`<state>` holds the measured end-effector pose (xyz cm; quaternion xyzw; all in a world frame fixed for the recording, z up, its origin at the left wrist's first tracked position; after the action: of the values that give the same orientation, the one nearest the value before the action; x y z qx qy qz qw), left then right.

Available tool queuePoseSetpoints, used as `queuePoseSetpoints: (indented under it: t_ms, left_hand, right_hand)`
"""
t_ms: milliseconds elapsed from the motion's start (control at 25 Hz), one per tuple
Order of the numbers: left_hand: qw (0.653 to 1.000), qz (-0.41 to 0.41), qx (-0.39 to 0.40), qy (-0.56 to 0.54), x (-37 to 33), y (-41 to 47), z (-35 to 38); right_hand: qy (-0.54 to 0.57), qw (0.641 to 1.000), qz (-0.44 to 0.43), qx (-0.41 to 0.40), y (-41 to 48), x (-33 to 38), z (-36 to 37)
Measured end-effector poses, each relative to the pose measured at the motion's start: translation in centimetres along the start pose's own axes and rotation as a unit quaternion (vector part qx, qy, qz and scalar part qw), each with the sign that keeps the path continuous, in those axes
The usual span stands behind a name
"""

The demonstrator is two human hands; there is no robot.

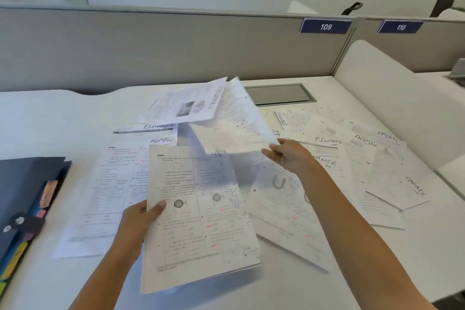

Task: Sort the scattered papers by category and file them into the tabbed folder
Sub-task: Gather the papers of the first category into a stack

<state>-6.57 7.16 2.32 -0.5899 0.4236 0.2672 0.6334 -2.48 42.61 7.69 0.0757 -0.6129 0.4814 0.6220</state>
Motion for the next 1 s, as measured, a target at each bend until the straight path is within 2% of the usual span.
queuePoseSetpoints:
  t_ms: [120,280,360,440,560,680,760,880,1000]
  left_hand:
    - [1.0,-0.009,-0.006,-0.001,0.3,0.3,-0.6]
    - [1.0,-0.013,-0.019,0.003,0.6,0.6,-1.5]
    - [0.999,-0.021,-0.018,0.017,0.7,0.7,-1.6]
    - [0.999,-0.033,-0.004,0.019,0.6,0.9,-1.6]
    - [0.999,-0.036,0.029,0.017,0.3,1.3,-1.7]
    - [0.998,-0.026,0.052,0.037,0.1,1.6,-1.4]
    - [0.996,-0.025,0.064,0.057,0.1,1.6,-0.7]
    - [0.994,-0.029,0.07,0.082,0.5,1.4,0.3]
    - [0.992,-0.049,0.069,0.09,0.7,1.0,1.3]
  right_hand:
    - [-0.186,0.982,0.013,0.016,0.9,-0.5,-0.7]
    - [-0.326,0.945,0.015,0.025,1.5,-0.1,-1.7]
    - [-0.404,0.914,0.003,0.031,1.9,0.2,-2.3]
    - [-0.506,0.86,-0.054,0.04,2.6,0.8,-2.3]
    - [-0.647,0.735,-0.202,0.013,3.4,2.4,-1.3]
    - [-0.63,0.71,-0.315,-0.016,3.3,3.8,0.8]
    - [-0.611,0.696,-0.377,0.022,3.1,3.8,3.2]
    - [-0.611,0.663,-0.424,0.089,2.1,2.5,7.7]
    - [-0.615,0.596,-0.489,0.167,0.6,-0.4,13.0]
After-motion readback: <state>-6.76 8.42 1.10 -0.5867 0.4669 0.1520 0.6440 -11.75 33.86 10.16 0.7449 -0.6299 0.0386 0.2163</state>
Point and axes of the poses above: each hand's wrist, its own y-axis towards the middle knuckle, its own z-axis out of the palm, x = y × z, the point moved 4 cm from there along y, towards the middle knuckle, and after that the axes turned 3 degrees about -z, right-handed, at the moved point
